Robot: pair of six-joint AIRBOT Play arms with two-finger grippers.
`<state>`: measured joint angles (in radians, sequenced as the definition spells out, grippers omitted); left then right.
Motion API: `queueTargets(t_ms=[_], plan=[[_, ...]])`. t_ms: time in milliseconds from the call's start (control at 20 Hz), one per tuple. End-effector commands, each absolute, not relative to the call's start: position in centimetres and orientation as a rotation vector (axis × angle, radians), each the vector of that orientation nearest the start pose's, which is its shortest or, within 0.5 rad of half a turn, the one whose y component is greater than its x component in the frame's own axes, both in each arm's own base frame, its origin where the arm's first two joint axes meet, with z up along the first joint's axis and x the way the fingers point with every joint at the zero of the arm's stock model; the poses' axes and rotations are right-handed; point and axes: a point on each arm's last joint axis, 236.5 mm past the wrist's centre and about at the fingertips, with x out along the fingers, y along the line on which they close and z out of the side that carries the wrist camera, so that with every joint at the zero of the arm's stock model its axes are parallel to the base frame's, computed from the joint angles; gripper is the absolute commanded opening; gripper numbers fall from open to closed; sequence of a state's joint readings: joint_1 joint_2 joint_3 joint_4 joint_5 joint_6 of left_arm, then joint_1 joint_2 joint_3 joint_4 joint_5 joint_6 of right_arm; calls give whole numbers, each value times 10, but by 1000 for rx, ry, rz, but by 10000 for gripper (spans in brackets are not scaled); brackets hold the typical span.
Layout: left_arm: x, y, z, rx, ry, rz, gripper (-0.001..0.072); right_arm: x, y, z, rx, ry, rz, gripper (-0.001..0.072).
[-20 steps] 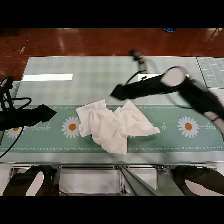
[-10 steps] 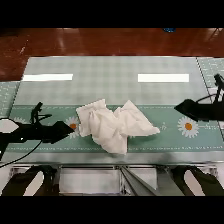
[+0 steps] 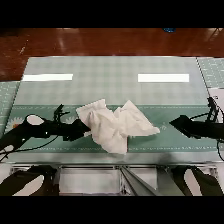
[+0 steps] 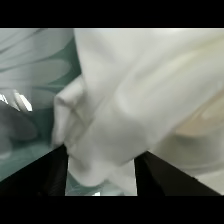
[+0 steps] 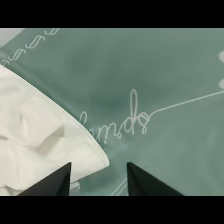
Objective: Fold the shirts.
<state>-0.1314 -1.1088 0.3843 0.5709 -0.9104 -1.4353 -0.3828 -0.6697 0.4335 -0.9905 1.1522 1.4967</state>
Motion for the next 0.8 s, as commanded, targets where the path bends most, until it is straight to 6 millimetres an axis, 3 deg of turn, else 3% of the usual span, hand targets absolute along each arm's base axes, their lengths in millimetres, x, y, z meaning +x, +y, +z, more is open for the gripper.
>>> queueTargets(t_ms=[0,50,100,150,250,350,600,700,750], plan=[[254,-185,-96,-891,1418,-255,504,221,41,-40,765,1237,17,406],[265,-185,-90,-887,1388,-259,471,215,46,-47,773,1259,22,406],[271,-186,-86,-881,1370,-270,279,210,53,-54,786,1279,33,406],[276,-187,-81,-845,1348,-304,14,204,61,-62,797,1296,45,406],[282,-189,-74,-811,1325,-346,19,202,72,-72,802,1296,64,406],[282,-190,-72,-811,1326,-353,19,210,85,-70,806,1272,102,406],[282,-190,-72,-811,1327,-354,19,233,141,-81,891,1280,265,396],[281,-191,-72,-811,1332,-358,19,240,172,-81,948,1282,364,209],[281,-191,-71,-811,1332,-359,19,246,187,-73,958,1270,438,44]])
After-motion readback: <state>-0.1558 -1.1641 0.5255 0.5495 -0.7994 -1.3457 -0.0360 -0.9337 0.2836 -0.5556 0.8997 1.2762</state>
